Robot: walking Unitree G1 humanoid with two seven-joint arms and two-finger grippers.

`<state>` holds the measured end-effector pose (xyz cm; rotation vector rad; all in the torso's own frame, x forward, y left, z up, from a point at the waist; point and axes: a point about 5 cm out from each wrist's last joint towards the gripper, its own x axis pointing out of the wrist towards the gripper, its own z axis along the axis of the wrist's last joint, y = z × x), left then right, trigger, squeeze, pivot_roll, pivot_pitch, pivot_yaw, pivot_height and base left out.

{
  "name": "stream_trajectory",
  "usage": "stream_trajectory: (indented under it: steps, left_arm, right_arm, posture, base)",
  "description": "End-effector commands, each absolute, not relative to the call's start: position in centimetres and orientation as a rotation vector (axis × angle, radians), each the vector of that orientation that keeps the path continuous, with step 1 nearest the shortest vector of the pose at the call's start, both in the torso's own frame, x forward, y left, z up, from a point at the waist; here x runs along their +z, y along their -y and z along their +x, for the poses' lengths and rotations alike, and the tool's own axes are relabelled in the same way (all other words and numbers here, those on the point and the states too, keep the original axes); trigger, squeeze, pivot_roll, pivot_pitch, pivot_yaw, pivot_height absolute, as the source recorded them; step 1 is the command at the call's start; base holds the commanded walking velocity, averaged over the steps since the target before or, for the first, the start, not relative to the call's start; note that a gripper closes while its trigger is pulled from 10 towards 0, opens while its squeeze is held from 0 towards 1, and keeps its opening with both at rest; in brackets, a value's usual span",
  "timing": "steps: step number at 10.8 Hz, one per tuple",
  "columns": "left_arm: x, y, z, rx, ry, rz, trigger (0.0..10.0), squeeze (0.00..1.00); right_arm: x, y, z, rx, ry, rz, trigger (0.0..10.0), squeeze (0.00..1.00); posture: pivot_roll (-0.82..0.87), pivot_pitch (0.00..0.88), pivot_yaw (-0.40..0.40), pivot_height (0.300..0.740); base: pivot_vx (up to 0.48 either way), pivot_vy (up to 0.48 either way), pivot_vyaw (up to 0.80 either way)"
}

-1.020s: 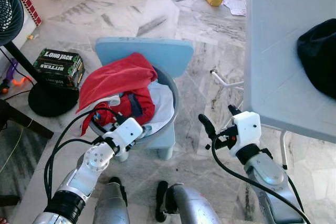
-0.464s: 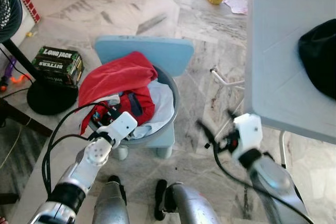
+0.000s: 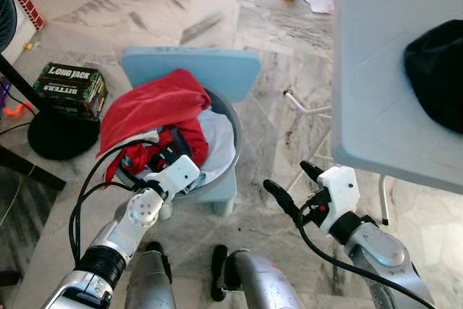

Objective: Hang hanger

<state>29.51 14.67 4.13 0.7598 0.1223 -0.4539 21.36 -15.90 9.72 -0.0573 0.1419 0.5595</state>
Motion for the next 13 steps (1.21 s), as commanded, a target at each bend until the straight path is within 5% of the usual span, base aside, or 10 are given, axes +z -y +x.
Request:
stream_trajectory:
  steps: [1, 3, 5, 6, 13]
  left_arm:
    - [3.3, -14.3, 29.0, -0.478, -0.146, 0.771, 10.0, 0.00]
    - [3.1, -14.7, 29.7, -0.474, -0.172, 0.770, 10.0, 0.00]
    - [3.1, -15.3, 30.1, -0.452, -0.174, 0.809, 2.1, 0.00]
    - [3.0, -15.4, 30.1, -0.446, -0.176, 0.823, 1.3, 0.00]
    - [3.2, -15.9, 30.6, -0.401, -0.154, 0.810, 1.9, 0.00]
  right_arm:
    - [9.7, 16.2, 20.9, 0.567, -0.158, -0.053, 10.0, 0.00]
    - [9.6, 16.3, 20.7, 0.571, -0.170, -0.080, 10.0, 0.00]
    - [9.6, 16.6, 20.4, 0.568, -0.173, -0.086, 10.0, 0.00]
    - [9.6, 16.7, 20.4, 0.559, -0.172, -0.091, 10.0, 0.00]
    - [9.7, 16.8, 20.3, 0.542, -0.170, -0.107, 10.0, 0.00]
  posture:
    - [-0.12, 0.299, -0.166, 0.740]
    - [-0.13, 0.301, -0.169, 0.740]
    - [-0.15, 0.302, -0.173, 0.740]
    - [-0.15, 0.302, -0.176, 0.740]
    - [-0.15, 0.296, -0.181, 0.740]
  base:
    - [0.000, 0.000, 0.00]
    - [0.000, 0.000, 0.00]
    - [0.000, 0.000, 0.00]
    - [0.000, 0.000, 0.00]
    - [0.000, 0.000, 0.00]
